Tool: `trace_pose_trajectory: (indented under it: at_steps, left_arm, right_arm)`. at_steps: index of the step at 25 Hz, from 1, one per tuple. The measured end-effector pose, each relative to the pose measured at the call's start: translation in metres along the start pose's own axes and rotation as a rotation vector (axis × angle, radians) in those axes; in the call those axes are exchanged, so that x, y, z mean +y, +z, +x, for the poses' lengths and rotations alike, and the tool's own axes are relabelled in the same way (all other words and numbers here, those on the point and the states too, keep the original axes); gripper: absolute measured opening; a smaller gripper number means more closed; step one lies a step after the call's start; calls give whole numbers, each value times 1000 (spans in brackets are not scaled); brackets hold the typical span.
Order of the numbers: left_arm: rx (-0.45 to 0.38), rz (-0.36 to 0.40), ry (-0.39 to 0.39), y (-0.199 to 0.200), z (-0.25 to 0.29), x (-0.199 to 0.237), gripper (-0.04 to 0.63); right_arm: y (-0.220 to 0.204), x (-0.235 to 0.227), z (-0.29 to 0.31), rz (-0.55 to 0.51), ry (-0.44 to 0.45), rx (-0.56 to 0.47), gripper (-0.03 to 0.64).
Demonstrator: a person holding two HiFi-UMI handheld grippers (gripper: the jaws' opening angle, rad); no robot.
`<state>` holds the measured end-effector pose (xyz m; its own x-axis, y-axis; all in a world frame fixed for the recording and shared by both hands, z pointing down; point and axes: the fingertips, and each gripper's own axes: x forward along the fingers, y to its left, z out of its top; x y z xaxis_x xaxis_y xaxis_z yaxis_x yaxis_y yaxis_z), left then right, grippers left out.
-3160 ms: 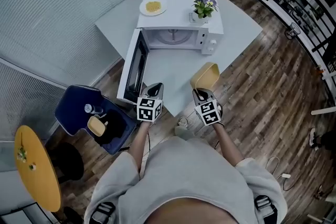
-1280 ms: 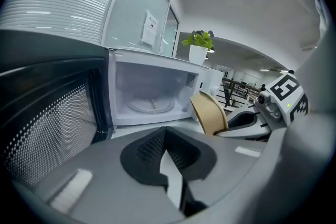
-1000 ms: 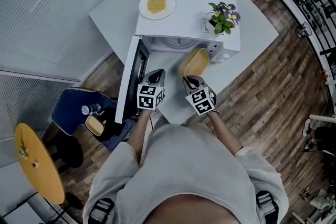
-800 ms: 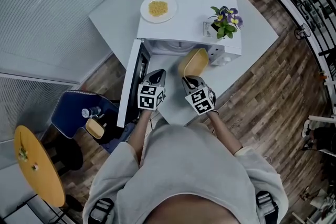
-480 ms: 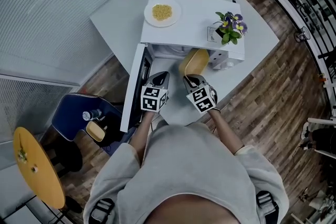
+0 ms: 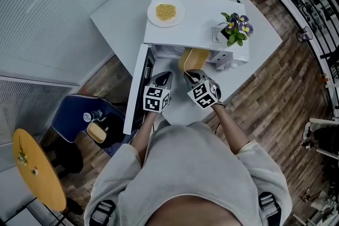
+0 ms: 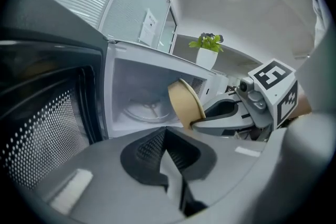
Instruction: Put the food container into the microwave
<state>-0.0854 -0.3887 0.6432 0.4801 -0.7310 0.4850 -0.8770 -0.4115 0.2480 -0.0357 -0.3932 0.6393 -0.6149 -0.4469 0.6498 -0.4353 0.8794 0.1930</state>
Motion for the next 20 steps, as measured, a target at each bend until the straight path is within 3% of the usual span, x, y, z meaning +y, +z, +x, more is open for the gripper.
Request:
trace_pose_trajectory:
  at_steps: [11, 20]
  left_arm:
    - [14, 9, -23, -4, 0, -3, 9]
    - [10, 7, -26, -4, -1, -2, 9]
  right_arm:
    - [-23, -6, 12, -310, 58, 169, 17]
    - [-40, -17, 25, -601, 54, 305, 16]
